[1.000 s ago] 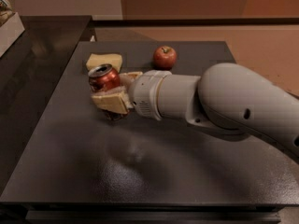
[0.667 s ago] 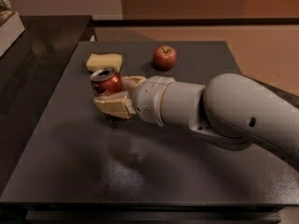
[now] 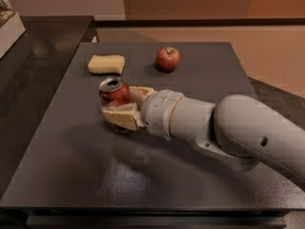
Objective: Place coke can upright
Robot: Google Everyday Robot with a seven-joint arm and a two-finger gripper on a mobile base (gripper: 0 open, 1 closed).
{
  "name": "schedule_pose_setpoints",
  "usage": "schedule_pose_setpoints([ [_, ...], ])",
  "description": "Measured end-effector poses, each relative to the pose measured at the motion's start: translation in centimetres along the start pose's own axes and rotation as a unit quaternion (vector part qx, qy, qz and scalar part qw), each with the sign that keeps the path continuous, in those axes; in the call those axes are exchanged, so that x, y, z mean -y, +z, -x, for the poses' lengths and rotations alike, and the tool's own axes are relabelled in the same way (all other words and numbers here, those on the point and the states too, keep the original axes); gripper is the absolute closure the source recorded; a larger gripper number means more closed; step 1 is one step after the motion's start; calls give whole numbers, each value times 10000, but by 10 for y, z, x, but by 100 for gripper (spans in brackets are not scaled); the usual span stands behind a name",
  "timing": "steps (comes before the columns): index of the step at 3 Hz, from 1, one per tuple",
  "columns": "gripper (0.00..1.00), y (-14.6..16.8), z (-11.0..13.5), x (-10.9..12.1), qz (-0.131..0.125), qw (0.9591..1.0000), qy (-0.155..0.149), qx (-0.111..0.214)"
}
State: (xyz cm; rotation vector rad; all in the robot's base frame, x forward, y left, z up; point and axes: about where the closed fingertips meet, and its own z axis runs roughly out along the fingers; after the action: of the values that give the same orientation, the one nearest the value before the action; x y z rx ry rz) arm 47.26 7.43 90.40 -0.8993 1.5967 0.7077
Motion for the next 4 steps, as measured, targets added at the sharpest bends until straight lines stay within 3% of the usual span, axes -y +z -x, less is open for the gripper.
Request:
schedule_pose_setpoints([
  [3, 12, -8, -15, -1, -87, 9993, 71, 346],
  [4, 0, -8, -16, -3, -85, 9988, 10, 490],
])
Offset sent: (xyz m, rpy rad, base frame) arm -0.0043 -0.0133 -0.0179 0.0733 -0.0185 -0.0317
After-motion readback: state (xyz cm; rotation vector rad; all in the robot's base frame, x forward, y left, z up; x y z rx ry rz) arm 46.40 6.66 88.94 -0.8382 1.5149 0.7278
